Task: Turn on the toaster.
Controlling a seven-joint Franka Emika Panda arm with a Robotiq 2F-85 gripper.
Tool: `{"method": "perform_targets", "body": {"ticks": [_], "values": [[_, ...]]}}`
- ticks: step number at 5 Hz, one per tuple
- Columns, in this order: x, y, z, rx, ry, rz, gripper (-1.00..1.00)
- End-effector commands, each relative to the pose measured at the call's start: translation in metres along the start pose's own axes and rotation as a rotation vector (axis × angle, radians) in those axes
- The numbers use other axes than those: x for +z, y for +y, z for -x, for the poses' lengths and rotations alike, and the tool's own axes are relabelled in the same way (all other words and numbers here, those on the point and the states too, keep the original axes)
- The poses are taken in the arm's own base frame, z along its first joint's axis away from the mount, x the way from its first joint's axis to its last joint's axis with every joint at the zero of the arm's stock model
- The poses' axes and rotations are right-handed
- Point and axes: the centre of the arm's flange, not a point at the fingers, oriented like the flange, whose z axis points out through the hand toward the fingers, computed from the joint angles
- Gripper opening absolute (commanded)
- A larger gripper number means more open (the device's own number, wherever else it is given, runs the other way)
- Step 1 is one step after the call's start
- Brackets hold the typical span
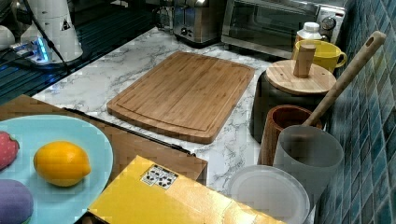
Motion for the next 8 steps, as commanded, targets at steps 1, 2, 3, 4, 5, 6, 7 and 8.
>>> {"method": "perform_targets", "body": {"ticks": [1,2,3,4,5,6,7,8], "values": [[-0.001,0.012,-0.002,-0.03,-0.043,-0.032,-1.0],[0.004,0.01,0.029,-0.106,-0.031,-0.047,-1.0],[0.011,0.0,0.062,-0.175,-0.035,-0.083,-1.0],[0.017,-0.004,0.095,-0.213,-0.012,-0.103,-1.0],[0.023,0.001,0.118,-0.224,-0.02,-0.142,-1.0],[0.037,0.008,0.141,-0.214,-0.016,-0.147,-1.0],[0.059,0.013,0.147,-0.184,-0.06,-0.127,-1.0],[0.083,0.022,0.166,-0.212,-0.097,-0.115,-1.0]]}}
